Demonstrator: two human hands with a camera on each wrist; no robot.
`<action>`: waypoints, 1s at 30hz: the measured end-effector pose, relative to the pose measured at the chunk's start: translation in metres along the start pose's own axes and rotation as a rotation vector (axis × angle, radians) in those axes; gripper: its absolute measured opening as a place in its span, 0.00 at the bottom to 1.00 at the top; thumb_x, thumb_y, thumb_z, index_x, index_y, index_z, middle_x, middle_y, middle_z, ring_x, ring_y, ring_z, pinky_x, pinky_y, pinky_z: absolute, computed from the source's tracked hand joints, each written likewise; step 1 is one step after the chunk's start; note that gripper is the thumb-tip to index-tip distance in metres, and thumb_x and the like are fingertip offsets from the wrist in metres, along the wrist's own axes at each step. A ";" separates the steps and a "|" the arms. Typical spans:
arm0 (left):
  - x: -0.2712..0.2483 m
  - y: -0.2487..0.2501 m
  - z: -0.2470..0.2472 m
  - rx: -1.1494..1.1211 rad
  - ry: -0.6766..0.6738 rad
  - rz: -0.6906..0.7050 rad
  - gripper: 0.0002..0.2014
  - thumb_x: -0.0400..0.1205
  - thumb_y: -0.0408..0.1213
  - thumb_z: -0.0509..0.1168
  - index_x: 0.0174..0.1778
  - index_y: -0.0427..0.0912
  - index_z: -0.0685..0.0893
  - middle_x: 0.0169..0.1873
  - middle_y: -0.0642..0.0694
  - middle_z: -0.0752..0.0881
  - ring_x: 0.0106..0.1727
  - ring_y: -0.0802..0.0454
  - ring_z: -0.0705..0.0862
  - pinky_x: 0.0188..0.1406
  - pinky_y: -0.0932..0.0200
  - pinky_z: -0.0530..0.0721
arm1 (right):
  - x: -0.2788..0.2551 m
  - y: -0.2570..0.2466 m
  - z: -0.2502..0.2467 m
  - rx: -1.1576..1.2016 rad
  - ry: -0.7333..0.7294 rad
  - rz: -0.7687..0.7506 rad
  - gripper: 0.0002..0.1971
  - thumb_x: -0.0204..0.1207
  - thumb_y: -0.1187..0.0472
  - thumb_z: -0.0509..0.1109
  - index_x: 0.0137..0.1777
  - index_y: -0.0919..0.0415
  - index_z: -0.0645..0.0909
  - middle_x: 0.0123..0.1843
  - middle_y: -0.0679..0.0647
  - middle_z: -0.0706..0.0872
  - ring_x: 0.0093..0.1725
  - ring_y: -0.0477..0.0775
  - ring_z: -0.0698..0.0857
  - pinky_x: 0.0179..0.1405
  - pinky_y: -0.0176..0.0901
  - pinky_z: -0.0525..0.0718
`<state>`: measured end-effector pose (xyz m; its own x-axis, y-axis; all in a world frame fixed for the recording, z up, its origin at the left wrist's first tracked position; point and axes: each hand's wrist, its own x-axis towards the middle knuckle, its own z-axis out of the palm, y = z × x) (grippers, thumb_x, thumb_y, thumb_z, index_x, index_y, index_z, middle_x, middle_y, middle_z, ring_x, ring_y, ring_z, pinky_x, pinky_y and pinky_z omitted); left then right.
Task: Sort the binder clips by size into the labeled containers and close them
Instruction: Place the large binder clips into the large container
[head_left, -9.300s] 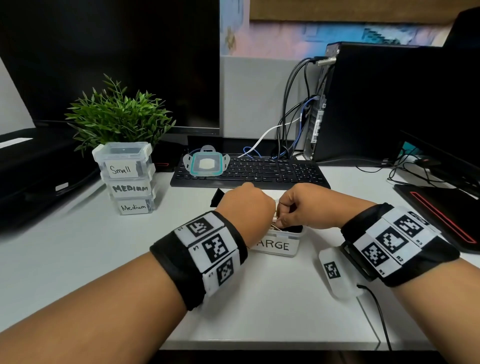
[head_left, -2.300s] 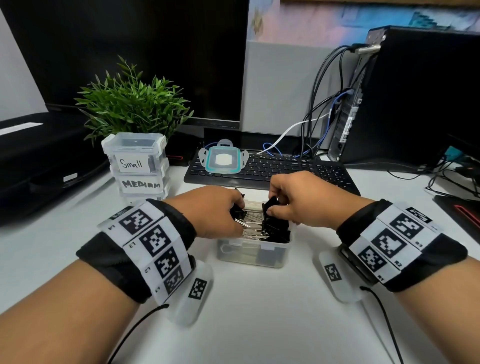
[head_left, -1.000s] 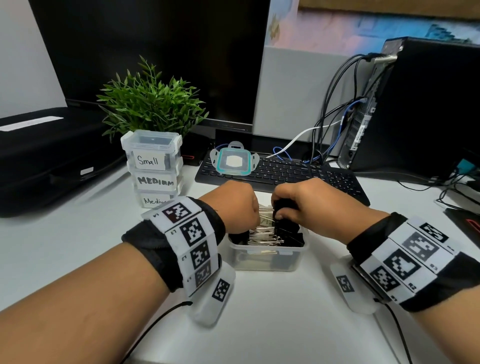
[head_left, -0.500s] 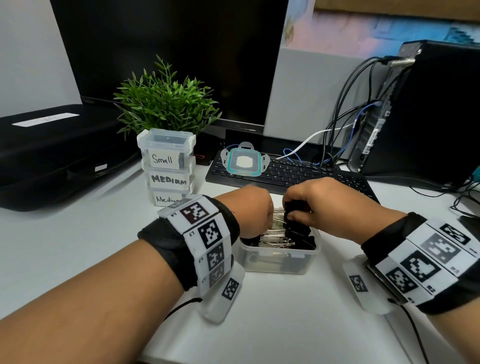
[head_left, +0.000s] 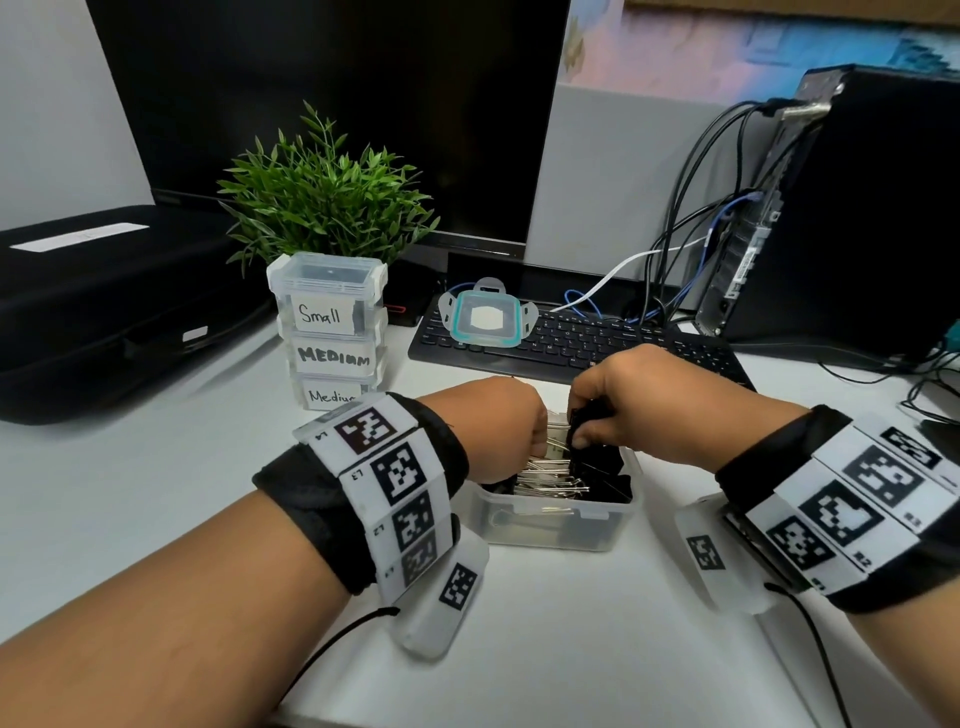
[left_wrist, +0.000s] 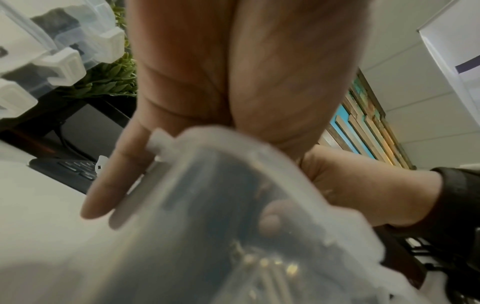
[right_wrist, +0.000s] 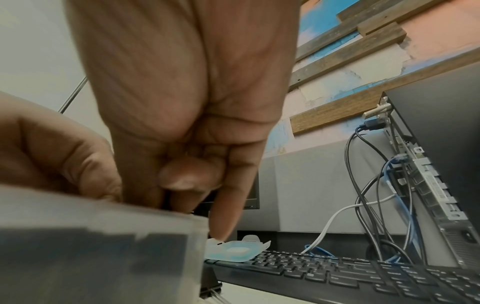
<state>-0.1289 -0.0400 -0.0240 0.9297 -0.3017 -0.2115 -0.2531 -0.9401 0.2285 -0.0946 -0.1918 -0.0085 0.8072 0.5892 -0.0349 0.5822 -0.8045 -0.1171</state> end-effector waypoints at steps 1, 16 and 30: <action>0.000 -0.001 0.000 -0.011 0.008 0.001 0.15 0.82 0.26 0.55 0.54 0.45 0.83 0.46 0.52 0.77 0.45 0.55 0.73 0.29 0.72 0.67 | -0.001 0.001 0.001 0.013 0.002 -0.005 0.05 0.72 0.54 0.76 0.47 0.49 0.87 0.39 0.44 0.86 0.41 0.45 0.83 0.45 0.41 0.83; -0.004 -0.013 -0.005 -0.015 0.195 -0.049 0.14 0.82 0.38 0.65 0.64 0.51 0.84 0.61 0.51 0.84 0.63 0.52 0.80 0.53 0.65 0.72 | -0.006 0.019 0.008 0.119 0.108 -0.027 0.13 0.77 0.63 0.71 0.56 0.46 0.88 0.41 0.35 0.80 0.37 0.31 0.77 0.43 0.30 0.75; 0.006 -0.006 -0.010 0.219 0.150 -0.128 0.12 0.84 0.41 0.62 0.57 0.41 0.86 0.40 0.50 0.81 0.47 0.51 0.81 0.38 0.63 0.75 | -0.009 0.006 0.009 -0.071 0.008 -0.061 0.15 0.77 0.44 0.65 0.53 0.49 0.89 0.47 0.47 0.86 0.49 0.51 0.84 0.49 0.50 0.84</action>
<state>-0.1193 -0.0349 -0.0168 0.9828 -0.1667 -0.0789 -0.1676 -0.9858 -0.0053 -0.0993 -0.2016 -0.0181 0.7704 0.6372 -0.0216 0.6358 -0.7704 -0.0484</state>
